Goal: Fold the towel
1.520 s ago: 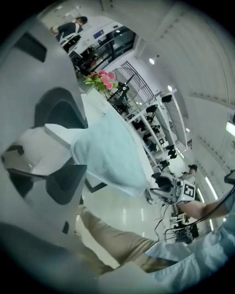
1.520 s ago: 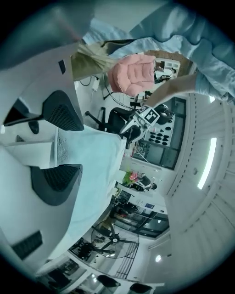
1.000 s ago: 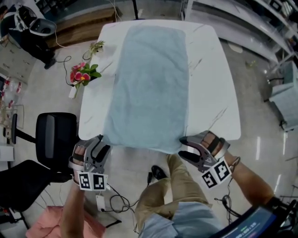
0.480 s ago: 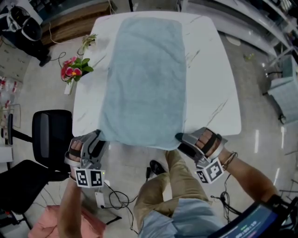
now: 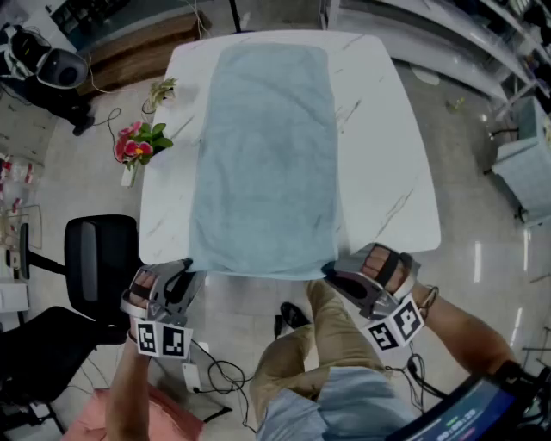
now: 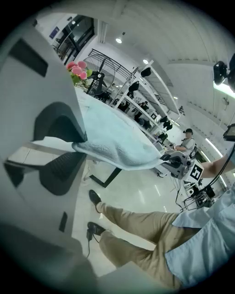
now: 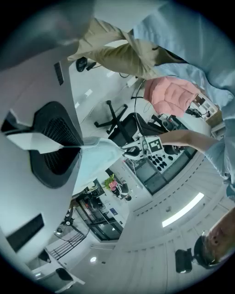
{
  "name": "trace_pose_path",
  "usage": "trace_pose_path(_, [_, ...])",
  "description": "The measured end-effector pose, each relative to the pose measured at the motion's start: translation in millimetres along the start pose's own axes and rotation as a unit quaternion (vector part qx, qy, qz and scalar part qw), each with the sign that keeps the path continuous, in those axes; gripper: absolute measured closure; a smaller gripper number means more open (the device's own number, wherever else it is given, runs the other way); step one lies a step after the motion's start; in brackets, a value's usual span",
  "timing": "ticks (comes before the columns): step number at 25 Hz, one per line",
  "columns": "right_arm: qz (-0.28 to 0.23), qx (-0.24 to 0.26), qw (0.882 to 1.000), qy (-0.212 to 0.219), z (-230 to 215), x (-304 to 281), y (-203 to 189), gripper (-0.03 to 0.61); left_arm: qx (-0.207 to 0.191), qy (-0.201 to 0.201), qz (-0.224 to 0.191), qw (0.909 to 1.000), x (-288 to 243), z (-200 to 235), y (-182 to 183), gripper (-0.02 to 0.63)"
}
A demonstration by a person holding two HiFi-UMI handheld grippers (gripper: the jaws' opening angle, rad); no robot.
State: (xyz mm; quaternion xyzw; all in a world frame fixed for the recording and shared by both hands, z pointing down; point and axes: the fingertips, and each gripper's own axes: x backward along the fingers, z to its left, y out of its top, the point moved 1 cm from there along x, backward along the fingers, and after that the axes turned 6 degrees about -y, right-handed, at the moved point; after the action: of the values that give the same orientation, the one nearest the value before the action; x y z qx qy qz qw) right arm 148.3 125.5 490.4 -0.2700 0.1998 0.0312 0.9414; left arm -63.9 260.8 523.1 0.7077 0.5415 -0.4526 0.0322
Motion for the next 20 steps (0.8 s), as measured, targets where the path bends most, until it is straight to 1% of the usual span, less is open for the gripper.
trace_pose_path(4, [0.006,-0.031,0.999,-0.012,-16.8,7.6,1.2,0.549,0.017,0.010,-0.017,0.9997,10.7,18.3,10.0,0.558])
trace_pose_path(6, [0.009,-0.040,0.999,-0.019,-24.0,11.9,0.5,0.551,0.017,0.012,-0.022,0.9996,15.6,24.4,16.8,0.561])
trace_pose_path(8, [0.010,-0.046,0.999,-0.024,-32.4,17.8,1.1,0.551,0.015,0.008,-0.025,0.9996,22.0,27.0,24.6,0.561])
trace_pose_path(11, [0.012,-0.054,0.998,-0.025,-40.3,30.7,3.5,0.551,0.013,-0.008,-0.028,0.9995,30.8,22.5,35.4,0.562])
trace_pose_path(15, [0.011,-0.061,0.998,-0.011,-35.7,53.0,13.7,0.552,0.010,-0.036,-0.031,0.9988,42.2,5.9,50.8,0.563])
trace_pose_path(20, [0.004,-0.073,0.997,0.024,-17.9,85.9,30.0,0.552,0.018,-0.066,-0.043,0.9968,61.7,-13.6,75.6,0.563])
